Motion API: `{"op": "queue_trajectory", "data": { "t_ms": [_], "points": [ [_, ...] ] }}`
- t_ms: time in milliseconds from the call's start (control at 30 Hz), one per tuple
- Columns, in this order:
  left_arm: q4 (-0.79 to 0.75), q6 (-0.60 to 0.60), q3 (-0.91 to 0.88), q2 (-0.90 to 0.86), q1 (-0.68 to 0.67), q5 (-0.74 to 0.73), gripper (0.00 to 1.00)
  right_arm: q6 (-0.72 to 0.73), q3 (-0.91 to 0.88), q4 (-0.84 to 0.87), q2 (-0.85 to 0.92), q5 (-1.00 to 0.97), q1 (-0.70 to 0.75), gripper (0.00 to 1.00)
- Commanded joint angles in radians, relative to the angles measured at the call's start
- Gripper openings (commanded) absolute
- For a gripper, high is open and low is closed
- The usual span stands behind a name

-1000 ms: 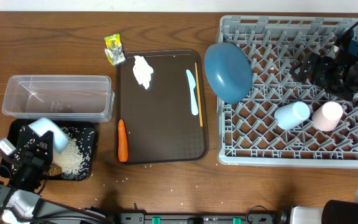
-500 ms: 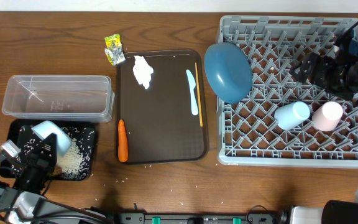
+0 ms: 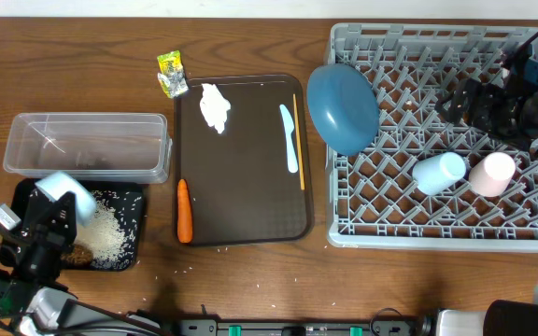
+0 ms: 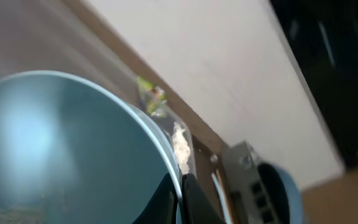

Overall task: Sort waste into correct bins and load items into the dishwasher rack
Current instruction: 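Tilt the bowl with the left gripper to pour rice onto the tray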

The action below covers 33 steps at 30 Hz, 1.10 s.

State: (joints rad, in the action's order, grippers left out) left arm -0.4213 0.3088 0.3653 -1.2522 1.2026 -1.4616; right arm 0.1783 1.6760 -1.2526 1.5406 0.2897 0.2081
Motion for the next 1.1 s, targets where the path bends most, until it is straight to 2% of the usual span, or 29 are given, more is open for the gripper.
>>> {"op": "queue_trajectory", "data": {
  "t_ms": [0, 33, 67, 100, 167, 200, 267, 333, 367, 433, 467, 533, 567, 633, 700, 733, 800, 900, 1067],
  "points": [
    [-0.07, 0.085, -0.008, 0.005, -0.011, -0.016, 0.07, 0.008, 0.003, 0.003, 0.002, 0.006, -0.004, 0.99],
    [-0.074, -0.027, -0.014, 0.005, -0.021, -0.054, 0.06, 0.008, 0.003, 0.002, 0.002, 0.006, -0.004, 0.99],
    [-0.039, -0.07, -0.023, 0.004, -0.024, -0.031, 0.06, 0.008, 0.003, 0.002, 0.002, 0.006, -0.004, 0.99],
    [0.012, -0.053, -0.029, 0.0, -0.024, 0.025, 0.06, 0.008, 0.003, 0.004, 0.002, 0.006, -0.004, 0.99],
    [0.0, 0.027, -0.028, -0.003, -0.024, 0.007, 0.06, 0.009, 0.003, 0.008, 0.002, 0.008, -0.004, 0.99],
    [-0.043, 0.008, -0.029, -0.003, -0.025, -0.031, 0.06, 0.011, 0.003, 0.008, 0.002, 0.01, -0.004, 0.99],
    [-0.011, -0.077, -0.044, -0.003, -0.027, -0.003, 0.06, 0.01, 0.003, 0.007, 0.002, 0.009, -0.004, 0.99],
    [-0.027, 0.061, -0.041, -0.005, -0.027, -0.014, 0.06, 0.008, 0.003, 0.006, 0.002, 0.01, -0.004, 0.99],
    [-0.111, 0.13, -0.035, -0.003, -0.027, -0.059, 0.06, 0.008, 0.003, 0.005, 0.002, 0.015, -0.004, 0.99],
    [-0.243, 0.137, -0.035, -0.001, -0.03, -0.104, 0.06, 0.008, 0.003, 0.008, 0.002, 0.022, -0.004, 0.99],
    [-0.244, 0.156, -0.035, -0.001, -0.027, -0.097, 0.06, 0.007, 0.003, 0.008, 0.002, 0.021, -0.004, 0.99],
    [-0.269, 0.335, -0.028, -0.001, -0.027, -0.088, 0.06, 0.008, 0.003, 0.006, 0.002, 0.022, -0.004, 0.99],
    [-0.328, 0.328, -0.029, -0.001, -0.035, -0.111, 0.06, 0.008, 0.003, 0.005, 0.002, 0.028, -0.004, 0.99],
    [-0.351, 0.211, -0.053, -0.001, -0.053, -0.097, 0.06, 0.008, 0.003, 0.011, 0.002, 0.032, -0.004, 0.99],
    [-0.302, 0.313, -0.066, -0.002, -0.055, -0.034, 0.06, 0.008, 0.003, 0.016, 0.002, 0.029, -0.004, 0.99],
    [-0.312, 0.319, -0.067, -0.002, -0.061, -0.043, 0.06, 0.008, 0.003, 0.016, 0.002, 0.029, -0.004, 0.99],
    [-0.314, 0.182, -0.067, -0.002, -0.077, -0.07, 0.06, 0.008, 0.003, 0.016, 0.002, 0.032, -0.004, 0.99],
    [-0.314, 0.265, -0.066, -0.001, -0.084, -0.013, 0.06, 0.008, 0.003, 0.015, 0.002, 0.029, -0.004, 0.99],
    [-0.572, 0.498, -0.065, -0.001, -0.089, -0.018, 0.06, 0.008, 0.003, 0.013, 0.002, 0.029, -0.004, 0.99]
  ]
}}
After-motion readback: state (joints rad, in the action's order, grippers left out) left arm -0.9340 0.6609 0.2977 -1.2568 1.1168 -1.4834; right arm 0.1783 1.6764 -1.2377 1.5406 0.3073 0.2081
